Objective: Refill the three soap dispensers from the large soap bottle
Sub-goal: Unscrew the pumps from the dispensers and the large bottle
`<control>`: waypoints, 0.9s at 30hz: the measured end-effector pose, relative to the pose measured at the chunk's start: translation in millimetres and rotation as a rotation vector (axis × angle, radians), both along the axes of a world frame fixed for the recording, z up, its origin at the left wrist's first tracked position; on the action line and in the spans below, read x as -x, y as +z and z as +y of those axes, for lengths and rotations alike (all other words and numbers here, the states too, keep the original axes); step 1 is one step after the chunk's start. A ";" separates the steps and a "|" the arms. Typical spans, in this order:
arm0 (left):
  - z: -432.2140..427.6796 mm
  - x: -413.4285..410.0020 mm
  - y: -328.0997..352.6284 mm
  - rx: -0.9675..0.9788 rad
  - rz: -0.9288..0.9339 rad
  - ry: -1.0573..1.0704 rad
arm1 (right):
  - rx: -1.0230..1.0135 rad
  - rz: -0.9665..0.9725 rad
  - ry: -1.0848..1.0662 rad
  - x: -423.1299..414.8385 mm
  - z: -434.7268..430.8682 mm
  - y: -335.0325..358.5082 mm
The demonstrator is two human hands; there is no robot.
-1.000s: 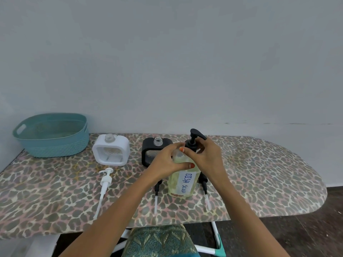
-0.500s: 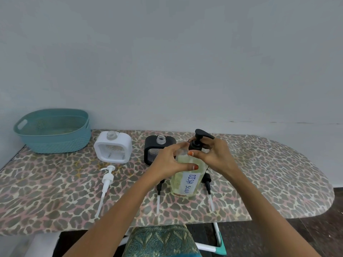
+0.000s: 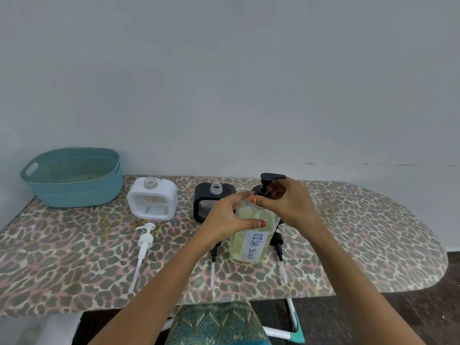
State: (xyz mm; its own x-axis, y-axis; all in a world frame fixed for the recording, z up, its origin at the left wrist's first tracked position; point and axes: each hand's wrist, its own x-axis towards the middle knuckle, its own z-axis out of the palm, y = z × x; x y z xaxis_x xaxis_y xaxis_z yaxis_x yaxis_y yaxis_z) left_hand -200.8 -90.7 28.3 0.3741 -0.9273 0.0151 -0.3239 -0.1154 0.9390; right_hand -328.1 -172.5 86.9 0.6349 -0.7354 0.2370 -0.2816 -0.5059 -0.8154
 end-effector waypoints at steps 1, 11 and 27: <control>0.1 0.4 0.3 0.003 0.006 -0.002 | -0.006 0.010 0.010 1.2 -1.4 0.6; 0.5 0.8 0.9 0.000 -0.010 0.003 | -0.085 -0.018 0.026 0.8 2.3 -6.3; 0.1 -0.2 -0.8 0.018 0.009 -0.005 | -0.083 -0.024 -0.025 -2.8 6.8 -8.6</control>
